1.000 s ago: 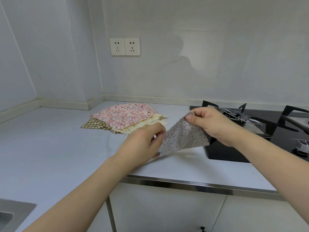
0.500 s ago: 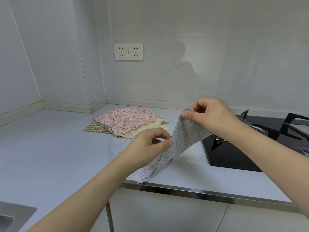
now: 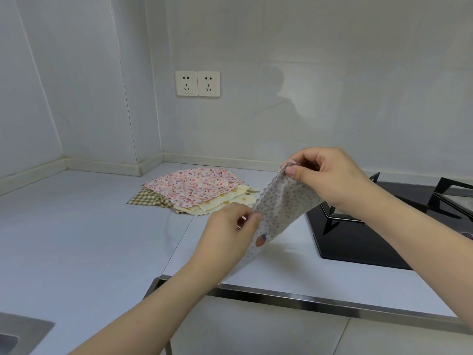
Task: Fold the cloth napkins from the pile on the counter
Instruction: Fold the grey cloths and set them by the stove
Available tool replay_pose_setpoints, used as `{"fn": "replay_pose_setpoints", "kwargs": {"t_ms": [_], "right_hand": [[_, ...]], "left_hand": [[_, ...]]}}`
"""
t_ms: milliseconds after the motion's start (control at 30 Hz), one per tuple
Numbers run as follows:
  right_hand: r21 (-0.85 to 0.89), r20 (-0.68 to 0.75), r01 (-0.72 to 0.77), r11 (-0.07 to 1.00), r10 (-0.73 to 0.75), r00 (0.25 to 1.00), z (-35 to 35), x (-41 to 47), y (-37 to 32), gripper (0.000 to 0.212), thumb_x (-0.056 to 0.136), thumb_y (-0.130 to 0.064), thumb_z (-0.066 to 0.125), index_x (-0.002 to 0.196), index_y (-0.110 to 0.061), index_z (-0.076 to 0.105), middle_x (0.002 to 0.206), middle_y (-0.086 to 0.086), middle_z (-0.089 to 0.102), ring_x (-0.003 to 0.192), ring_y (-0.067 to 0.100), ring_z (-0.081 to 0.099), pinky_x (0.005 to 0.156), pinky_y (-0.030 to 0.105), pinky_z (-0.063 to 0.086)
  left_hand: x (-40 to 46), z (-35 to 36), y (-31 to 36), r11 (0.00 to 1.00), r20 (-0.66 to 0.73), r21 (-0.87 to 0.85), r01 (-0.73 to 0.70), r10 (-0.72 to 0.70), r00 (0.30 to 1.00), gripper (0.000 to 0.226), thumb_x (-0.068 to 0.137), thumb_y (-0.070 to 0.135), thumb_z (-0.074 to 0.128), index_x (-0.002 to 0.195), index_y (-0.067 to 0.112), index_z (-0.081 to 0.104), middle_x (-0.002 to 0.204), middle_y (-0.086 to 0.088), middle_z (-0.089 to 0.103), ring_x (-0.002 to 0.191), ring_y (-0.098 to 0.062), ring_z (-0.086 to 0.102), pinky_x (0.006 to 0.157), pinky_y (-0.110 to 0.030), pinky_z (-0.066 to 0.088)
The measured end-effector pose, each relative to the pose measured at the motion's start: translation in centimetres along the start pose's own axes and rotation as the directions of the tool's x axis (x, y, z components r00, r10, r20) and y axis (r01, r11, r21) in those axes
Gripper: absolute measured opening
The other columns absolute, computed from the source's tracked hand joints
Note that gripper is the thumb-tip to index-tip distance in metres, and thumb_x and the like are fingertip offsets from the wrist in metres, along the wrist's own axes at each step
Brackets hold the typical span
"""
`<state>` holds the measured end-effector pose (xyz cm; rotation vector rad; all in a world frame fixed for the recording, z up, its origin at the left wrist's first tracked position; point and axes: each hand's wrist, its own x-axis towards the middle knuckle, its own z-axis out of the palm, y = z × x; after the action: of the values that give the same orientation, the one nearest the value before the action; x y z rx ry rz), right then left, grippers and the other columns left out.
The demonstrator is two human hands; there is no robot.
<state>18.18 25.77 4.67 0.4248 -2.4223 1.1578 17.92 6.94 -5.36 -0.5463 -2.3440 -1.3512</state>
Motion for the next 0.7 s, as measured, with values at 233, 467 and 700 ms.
{"fn": "replay_pose_setpoints", "kwargs": {"t_ms": [233,467,700], "right_hand": [[0.135,-0.067,0.019,0.991,-0.010,0.998,-0.2,-0.5,-0.3,0.011,0.083,-0.019,0.074,0.073,-0.025,0.072,0.071,-0.010,0.072,0.067,0.000,0.062,0.068,0.017,0.049],[0.175,-0.101,-0.006,0.985,0.024,0.995,0.0,-1.0,-0.2,0.008,0.076,-0.027,0.078,0.069,-0.025,0.075,0.075,0.001,0.074,0.070,0.014,0.062,0.074,0.036,0.050],[0.262,-0.139,-0.022,0.965,0.060,0.988,0.0,-1.9,0.2,0.007,0.072,-0.028,0.077,0.070,-0.022,0.073,0.066,-0.010,0.071,0.062,0.001,0.061,0.067,0.017,0.048]], "left_hand": [[2.2,-3.7,1.4,0.948,-0.081,-0.165,0.271,-0.287,0.955,0.034,0.078,0.031,0.080,0.073,0.000,0.069,0.070,-0.021,0.066,0.054,-0.014,0.053,0.054,-0.026,0.047],[2.4,-4.9,2.0,0.977,-0.097,-0.045,0.208,-0.212,0.973,0.031,0.080,0.026,0.079,0.066,0.005,0.061,0.054,0.000,0.054,0.040,-0.006,0.041,0.042,-0.019,0.035],[2.3,-5.2,2.1,0.964,0.034,-0.065,0.258,-0.257,0.966,0.024,0.080,0.025,0.078,0.075,0.006,0.064,0.059,-0.010,0.063,0.034,-0.003,0.035,0.039,-0.018,0.030]]}}
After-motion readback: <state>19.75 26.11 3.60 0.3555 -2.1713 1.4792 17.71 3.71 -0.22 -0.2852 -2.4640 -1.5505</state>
